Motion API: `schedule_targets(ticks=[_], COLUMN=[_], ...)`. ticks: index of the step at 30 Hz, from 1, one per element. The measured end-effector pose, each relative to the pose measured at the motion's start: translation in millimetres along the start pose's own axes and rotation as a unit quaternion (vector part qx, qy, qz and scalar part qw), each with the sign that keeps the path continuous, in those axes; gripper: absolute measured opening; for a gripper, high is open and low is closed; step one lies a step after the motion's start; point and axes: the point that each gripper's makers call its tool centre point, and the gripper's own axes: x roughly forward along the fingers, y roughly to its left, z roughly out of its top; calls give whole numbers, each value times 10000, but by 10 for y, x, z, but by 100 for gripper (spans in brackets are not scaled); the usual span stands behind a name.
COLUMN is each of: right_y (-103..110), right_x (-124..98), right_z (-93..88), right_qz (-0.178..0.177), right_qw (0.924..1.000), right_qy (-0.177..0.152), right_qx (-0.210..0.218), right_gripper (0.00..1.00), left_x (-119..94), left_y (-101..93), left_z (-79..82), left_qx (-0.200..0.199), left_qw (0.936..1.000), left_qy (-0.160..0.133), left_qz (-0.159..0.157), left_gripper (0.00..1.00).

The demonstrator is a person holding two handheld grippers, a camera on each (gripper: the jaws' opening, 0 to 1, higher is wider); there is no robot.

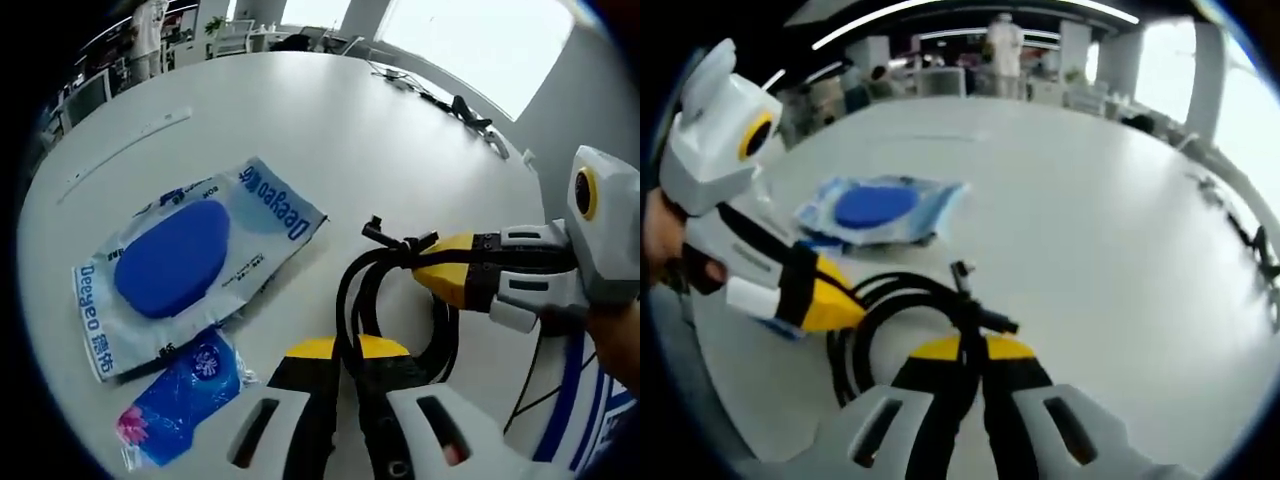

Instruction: Arrange the tabletop items into an orderly group along one side of the table until the central work area is clear of visible clutter.

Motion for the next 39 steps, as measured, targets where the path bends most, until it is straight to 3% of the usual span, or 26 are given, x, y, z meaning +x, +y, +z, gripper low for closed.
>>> schedule_targets(ticks=[16,20,24,29,33,39], right_y=[-10,5,24,-31,-49,-63], right_x=[29,35,19,-4,-47,-111], right_z=[-66,-62,-25,28,59,28], right_qz=[-31,18,11,-171,-231,-271], right_qw=[10000,9999,9999,9995,9991,9990], right_qy=[30,-41,-109,-250,-351,-355], right_qx=[76,92,96,48,78,82], right_gripper=[5,15,28,46,49,49], left_x=[45,42,6,-29,-58,-146], left_y=[4,3,45,78,-8,-128], left_z=[-42,-43,-34,-36,49,127], left_qx=[-55,23,79,186,175,324], left_qw=[10000,10000,10000,9997,9992,9979], left_qy=[45,60,22,-38,-371,-555], left_qz=[-11,-38,33,156,-23,-124], left_gripper=[6,7,14,29,48,48])
